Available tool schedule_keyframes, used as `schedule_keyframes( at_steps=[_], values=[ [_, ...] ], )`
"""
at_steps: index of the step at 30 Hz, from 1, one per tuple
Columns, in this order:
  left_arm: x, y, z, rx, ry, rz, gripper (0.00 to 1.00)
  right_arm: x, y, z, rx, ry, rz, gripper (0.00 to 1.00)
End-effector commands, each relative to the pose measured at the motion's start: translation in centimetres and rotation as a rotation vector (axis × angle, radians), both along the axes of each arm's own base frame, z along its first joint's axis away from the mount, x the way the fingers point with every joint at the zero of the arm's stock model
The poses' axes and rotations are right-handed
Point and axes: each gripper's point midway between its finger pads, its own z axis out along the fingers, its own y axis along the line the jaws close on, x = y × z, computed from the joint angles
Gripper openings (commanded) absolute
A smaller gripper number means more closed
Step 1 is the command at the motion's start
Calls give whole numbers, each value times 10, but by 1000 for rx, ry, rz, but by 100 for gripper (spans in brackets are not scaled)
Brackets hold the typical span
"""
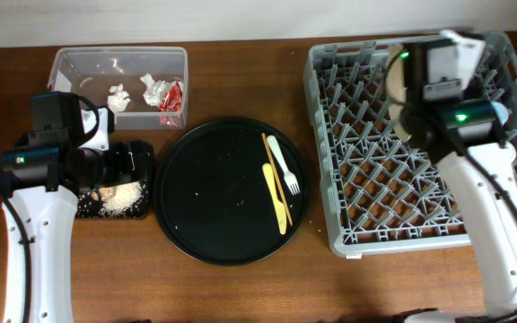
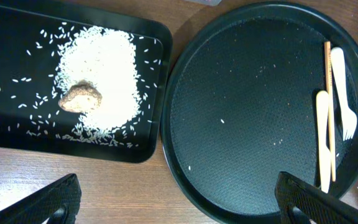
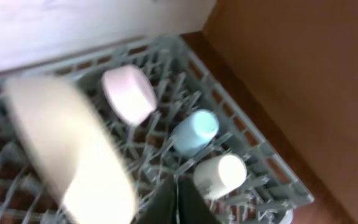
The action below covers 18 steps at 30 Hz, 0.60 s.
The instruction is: Sort waste into correct bins and load items into the dishwasher rack
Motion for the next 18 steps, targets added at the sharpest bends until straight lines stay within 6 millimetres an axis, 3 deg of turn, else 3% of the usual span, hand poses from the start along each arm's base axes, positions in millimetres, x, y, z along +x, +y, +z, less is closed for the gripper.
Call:
schedule_keyframes(
  at_steps=[1,5,6,10,15,17,18],
  values=[
    [-1,-5,2,-39,-8,0,99,13,2,-22,42,46,26,4],
    [-1,-5,2,-38,-7,0,99,36,18,-92,102,228,84,4],
    [-1,-5,2,-38,-7,0,99,36,18,-96,101,238,82,4],
    [-1,-5,2,-38,-9,0,99,31,11,-70,69,176,58,4],
    [-1,-5,2,-37,-8,0,99,19,11,-69,71,213,59,4],
    [-1,-5,2,-37,-8,0,99,11,35,-57,149,227,229,5],
    [-1,-5,2,-37,-8,0,99,0,53,-48,212,226,336,10]
  ],
)
